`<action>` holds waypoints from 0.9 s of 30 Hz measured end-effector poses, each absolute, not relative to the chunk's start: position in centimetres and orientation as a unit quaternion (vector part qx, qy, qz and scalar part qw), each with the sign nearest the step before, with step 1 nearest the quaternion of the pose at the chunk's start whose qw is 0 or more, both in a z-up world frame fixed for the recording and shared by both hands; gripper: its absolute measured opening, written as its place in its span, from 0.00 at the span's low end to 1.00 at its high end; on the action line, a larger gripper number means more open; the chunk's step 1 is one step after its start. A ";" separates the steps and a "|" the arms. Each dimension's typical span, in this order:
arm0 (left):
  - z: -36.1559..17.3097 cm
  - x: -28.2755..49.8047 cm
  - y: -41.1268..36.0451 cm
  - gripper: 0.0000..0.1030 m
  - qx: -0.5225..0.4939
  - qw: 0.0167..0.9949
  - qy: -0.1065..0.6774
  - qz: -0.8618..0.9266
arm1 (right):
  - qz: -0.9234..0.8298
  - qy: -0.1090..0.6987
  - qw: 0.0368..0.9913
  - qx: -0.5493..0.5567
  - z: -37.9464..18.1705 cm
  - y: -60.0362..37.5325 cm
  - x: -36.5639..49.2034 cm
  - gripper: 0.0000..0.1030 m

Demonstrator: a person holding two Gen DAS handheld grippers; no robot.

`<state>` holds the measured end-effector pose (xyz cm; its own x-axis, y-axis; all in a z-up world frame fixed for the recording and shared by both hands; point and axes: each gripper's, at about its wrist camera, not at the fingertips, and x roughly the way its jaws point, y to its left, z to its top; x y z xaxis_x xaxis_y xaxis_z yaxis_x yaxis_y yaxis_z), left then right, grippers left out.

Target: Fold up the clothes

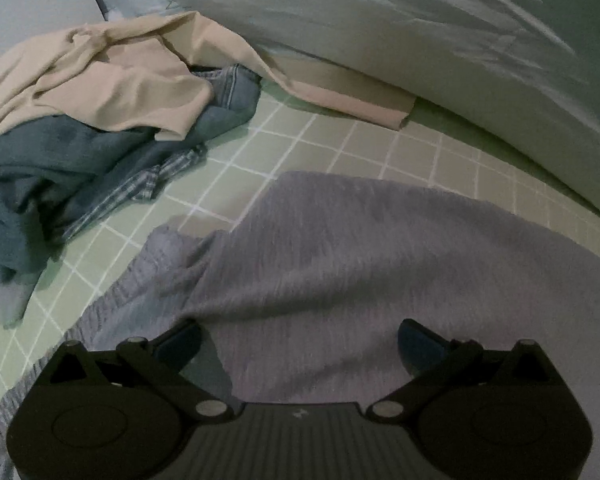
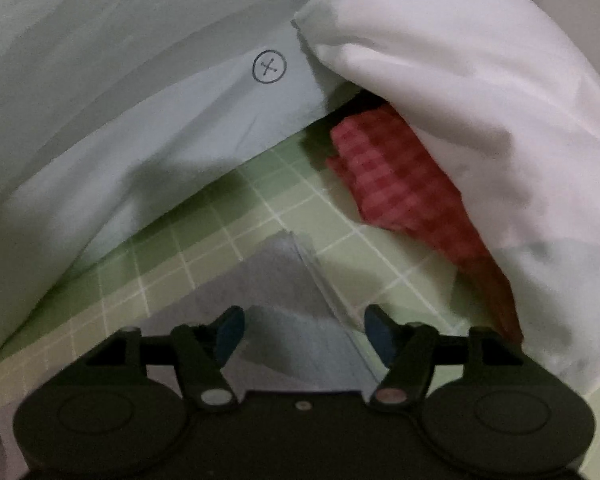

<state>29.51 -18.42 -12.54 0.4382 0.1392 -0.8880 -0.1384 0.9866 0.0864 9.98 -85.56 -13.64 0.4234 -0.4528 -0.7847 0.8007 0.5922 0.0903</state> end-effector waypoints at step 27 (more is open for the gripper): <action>-12.1 29.9 -8.2 0.79 -0.087 0.866 0.480 0.112 | -0.394 0.379 0.820 0.170 -11.3 -79.3 7.0 0.47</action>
